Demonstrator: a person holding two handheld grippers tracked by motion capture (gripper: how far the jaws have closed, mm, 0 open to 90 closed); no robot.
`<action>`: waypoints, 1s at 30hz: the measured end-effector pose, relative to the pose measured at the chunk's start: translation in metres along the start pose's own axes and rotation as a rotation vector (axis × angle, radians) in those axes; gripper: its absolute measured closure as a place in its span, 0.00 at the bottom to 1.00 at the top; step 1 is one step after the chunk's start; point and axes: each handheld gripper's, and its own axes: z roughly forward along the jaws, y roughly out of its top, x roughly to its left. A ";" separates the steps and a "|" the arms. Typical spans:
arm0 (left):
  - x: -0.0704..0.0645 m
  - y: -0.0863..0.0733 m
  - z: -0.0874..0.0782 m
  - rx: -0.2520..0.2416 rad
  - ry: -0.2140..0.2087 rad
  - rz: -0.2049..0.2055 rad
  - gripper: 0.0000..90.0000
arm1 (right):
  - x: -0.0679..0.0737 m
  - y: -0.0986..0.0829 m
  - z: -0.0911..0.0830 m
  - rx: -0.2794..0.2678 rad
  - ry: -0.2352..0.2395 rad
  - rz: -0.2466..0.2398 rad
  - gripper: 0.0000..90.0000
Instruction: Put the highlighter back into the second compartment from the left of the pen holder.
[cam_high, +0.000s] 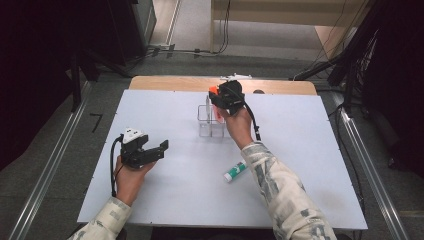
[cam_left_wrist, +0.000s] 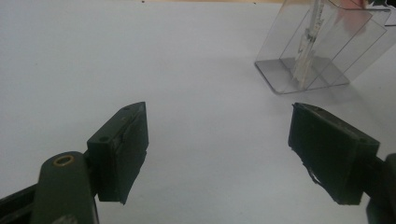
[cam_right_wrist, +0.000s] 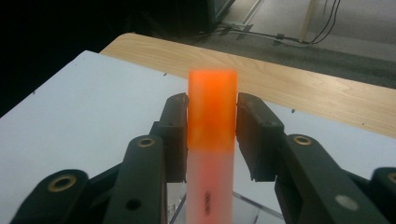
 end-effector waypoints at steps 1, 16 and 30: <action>0.000 0.000 0.000 0.001 0.001 0.001 0.23 | -0.001 -0.001 -0.001 0.001 0.005 -0.001 0.65; -0.001 0.000 0.001 0.000 0.001 0.004 0.23 | -0.011 -0.014 -0.026 -0.041 0.045 0.003 0.49; -0.004 -0.001 0.001 0.000 0.024 0.007 0.16 | -0.028 -0.047 -0.057 -0.060 0.037 -0.036 0.22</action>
